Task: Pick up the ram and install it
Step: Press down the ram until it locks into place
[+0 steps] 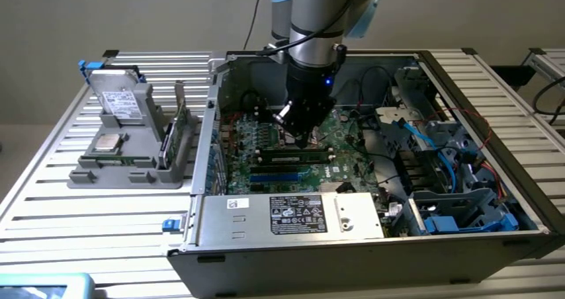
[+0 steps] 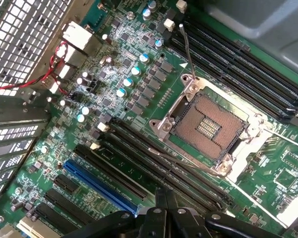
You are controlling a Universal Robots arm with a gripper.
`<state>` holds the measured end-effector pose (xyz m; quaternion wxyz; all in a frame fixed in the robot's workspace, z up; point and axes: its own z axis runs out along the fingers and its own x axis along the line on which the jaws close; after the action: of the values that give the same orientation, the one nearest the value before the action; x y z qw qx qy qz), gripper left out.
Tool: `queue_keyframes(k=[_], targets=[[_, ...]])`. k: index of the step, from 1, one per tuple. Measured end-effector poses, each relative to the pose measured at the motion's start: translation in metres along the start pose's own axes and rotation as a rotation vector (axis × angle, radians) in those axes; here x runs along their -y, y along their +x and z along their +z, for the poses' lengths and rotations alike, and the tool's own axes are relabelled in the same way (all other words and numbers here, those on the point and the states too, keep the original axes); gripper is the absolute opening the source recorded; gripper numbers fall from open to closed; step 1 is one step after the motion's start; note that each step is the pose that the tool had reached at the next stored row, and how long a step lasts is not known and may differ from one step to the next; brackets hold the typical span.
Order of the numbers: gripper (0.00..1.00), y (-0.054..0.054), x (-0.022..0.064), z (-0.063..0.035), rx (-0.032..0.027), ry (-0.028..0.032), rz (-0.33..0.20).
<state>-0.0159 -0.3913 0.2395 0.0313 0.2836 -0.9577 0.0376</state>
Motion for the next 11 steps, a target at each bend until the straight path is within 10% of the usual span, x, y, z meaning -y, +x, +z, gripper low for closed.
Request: queue_keyframes(k=[11], targets=[[0.11, 0.0000, 0.0000, -0.0001, -0.0166, 0.0155, 0.100]])
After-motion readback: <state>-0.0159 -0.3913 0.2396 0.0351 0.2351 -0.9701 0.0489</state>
